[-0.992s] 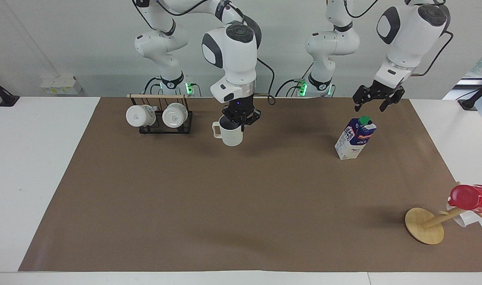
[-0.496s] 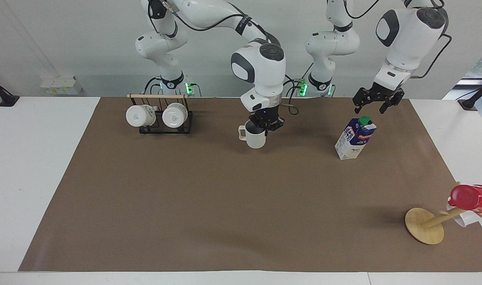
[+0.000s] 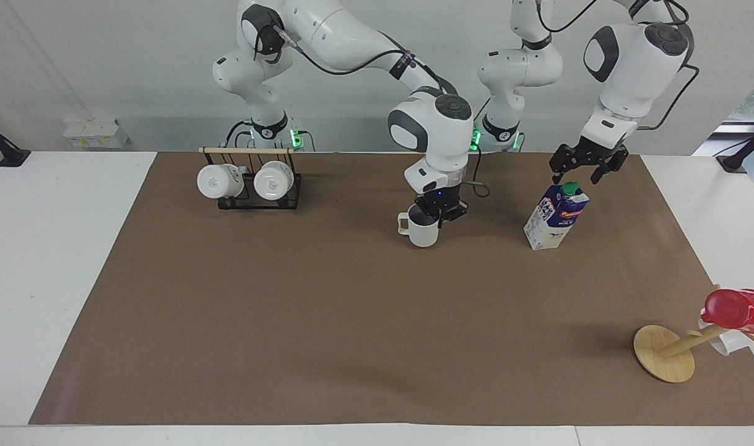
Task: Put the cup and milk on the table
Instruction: 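Carry the white mug to the table center and set it down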
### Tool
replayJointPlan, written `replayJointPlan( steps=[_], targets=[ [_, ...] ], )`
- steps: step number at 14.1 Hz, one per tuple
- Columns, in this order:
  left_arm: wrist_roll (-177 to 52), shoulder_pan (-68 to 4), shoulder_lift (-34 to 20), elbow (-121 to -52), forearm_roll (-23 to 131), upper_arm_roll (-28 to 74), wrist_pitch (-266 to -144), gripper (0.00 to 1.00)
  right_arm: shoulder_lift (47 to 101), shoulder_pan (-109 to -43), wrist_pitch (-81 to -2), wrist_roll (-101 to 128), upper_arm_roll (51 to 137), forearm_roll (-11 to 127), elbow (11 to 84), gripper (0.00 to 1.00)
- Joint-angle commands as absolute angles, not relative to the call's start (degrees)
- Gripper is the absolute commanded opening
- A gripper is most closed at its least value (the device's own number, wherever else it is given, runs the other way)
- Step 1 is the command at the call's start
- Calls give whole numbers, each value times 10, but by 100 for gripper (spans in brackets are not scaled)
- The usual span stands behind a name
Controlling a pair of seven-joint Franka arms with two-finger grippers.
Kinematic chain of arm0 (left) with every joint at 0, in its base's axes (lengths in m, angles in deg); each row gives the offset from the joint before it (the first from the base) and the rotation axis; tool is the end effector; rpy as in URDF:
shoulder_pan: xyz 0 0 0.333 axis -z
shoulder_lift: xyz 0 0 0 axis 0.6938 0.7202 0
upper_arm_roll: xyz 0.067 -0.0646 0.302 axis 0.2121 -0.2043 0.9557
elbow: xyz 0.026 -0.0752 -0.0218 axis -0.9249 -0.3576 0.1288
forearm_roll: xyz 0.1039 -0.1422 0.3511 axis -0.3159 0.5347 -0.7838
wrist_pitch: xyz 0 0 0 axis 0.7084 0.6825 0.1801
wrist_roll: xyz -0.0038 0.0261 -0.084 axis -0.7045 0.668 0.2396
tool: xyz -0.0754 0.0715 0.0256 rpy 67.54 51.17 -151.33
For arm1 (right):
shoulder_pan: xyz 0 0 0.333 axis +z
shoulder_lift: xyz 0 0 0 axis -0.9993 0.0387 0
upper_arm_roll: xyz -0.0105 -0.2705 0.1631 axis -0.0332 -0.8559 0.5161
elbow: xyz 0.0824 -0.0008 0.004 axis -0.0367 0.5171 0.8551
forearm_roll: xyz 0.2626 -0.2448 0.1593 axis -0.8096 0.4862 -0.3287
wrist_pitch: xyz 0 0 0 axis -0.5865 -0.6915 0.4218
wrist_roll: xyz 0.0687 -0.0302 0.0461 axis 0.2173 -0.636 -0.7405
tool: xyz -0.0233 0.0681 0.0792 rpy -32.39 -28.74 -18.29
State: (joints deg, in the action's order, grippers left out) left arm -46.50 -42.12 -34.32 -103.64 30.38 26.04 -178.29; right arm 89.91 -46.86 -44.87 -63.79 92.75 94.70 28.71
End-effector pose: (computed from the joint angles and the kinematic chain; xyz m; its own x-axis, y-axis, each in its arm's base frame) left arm 0.4682 -0.0158 0.5112 0.9983 -0.0345 0.0461 -0.0357 -0.9990 0.0254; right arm 0.4994 0.5083 0.3722 0.9337 -0.3506 0.0725 -0.3458 -0.9356 -0.0716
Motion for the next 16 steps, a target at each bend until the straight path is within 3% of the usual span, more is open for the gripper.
replayJointPlan(
  steps=[1,4,9,12,16],
  targets=[
    [-461,-431,-346,-1052,302,256,-1809,100,900,-474,-469,-645,928,961,298,1],
    [-460,-431,-343,-1052,302,256,-1812,100,892,-472,-476,-646,928,960,323,20],
    [-460,-431,-333,-1053,301,256,-1820,100,879,-473,-474,-648,927,959,317,82],
    [-461,-431,-332,-1053,302,256,-1822,100,842,-487,-464,-647,923,959,320,100],
    [-460,-432,-322,-1055,302,256,-1835,100,773,-529,-442,-633,924,957,323,100]
  ],
)
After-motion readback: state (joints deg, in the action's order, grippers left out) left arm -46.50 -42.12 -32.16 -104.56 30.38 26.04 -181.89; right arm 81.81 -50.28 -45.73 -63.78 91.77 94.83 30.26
